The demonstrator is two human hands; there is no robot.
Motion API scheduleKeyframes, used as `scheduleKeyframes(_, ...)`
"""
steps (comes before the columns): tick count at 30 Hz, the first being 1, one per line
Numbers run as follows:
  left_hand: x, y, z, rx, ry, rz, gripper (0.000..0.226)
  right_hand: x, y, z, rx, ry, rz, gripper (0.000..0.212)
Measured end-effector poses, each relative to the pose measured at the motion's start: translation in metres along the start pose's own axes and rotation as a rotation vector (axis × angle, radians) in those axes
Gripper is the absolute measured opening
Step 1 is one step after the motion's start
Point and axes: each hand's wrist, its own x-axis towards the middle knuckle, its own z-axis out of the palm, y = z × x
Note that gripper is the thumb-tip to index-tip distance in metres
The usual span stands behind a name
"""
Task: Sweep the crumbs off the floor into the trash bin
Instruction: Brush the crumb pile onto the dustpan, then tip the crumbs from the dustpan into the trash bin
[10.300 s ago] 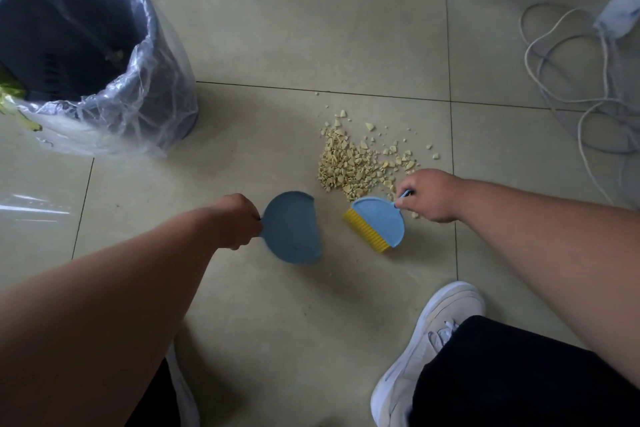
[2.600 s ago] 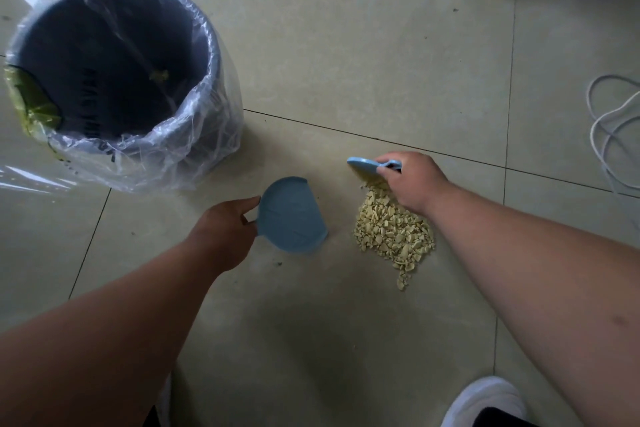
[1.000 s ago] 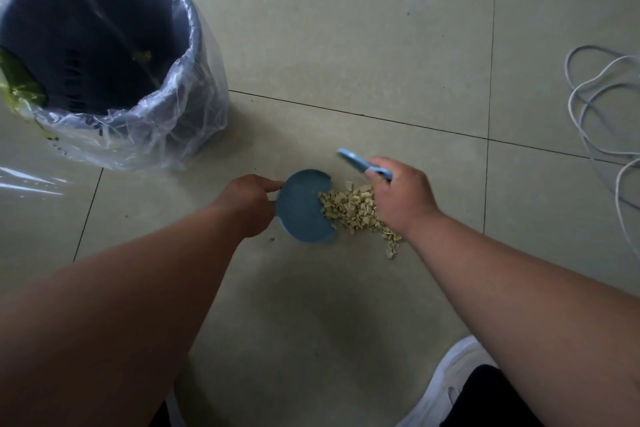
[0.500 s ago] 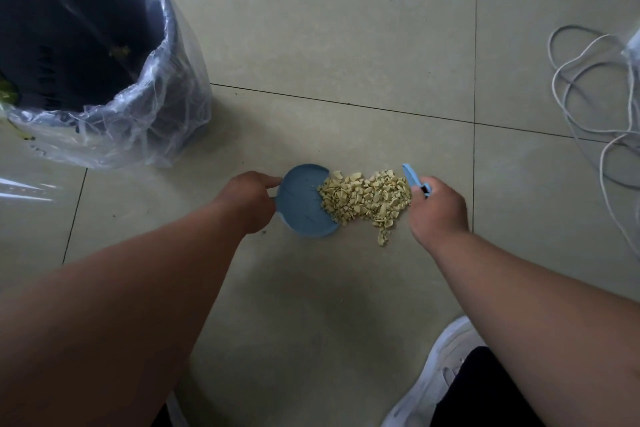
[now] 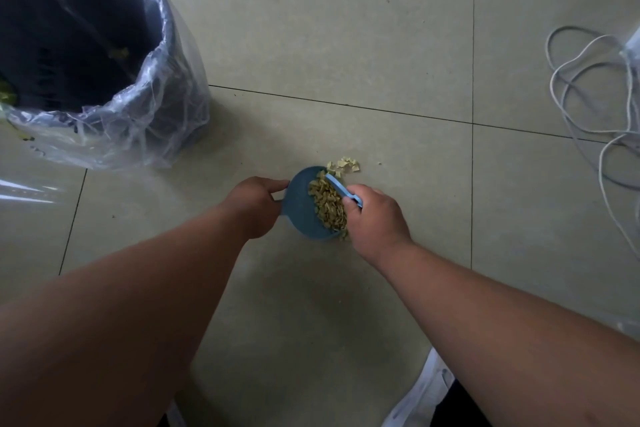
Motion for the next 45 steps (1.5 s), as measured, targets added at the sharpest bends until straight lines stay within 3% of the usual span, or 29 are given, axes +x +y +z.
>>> scheduleKeyframes(4, -0.006, -0.002, -0.006, -0.091, 0.008, -0.008, 0.045, 0.004, -0.012, -0.008, 0.071, 0.026, 0.013, 0.029)
scheduleKeyframes(9, -0.015, -0.004, -0.018, -0.164, 0.014, -0.020, 0.050, 0.020, -0.025, -0.036, 0.219, 0.122, 0.120, 0.022)
scheduleKeyframes(18, -0.049, 0.019, -0.049, -0.399, 0.016, 0.009, 0.045, 0.027, -0.055, -0.100, 0.377, 0.249, 0.153, 0.038)
scheduleKeyframes(28, -0.098, 0.071, -0.154, -0.457, -0.023, 0.061, 0.042, 0.015, -0.130, -0.171, 0.552, 0.305, 0.118, 0.047)
scheduleKeyframes(36, -0.144, 0.083, -0.270, -0.364, 0.024, 0.149, 0.043, 0.017, -0.229, -0.183, 0.669, 0.229, -0.001, 0.026)
scheduleKeyframes(45, -0.165, 0.025, -0.349, -0.373, 0.325, 0.003, 0.052, 0.031, -0.328, -0.112, 0.755, -0.007, -0.052, 0.021)
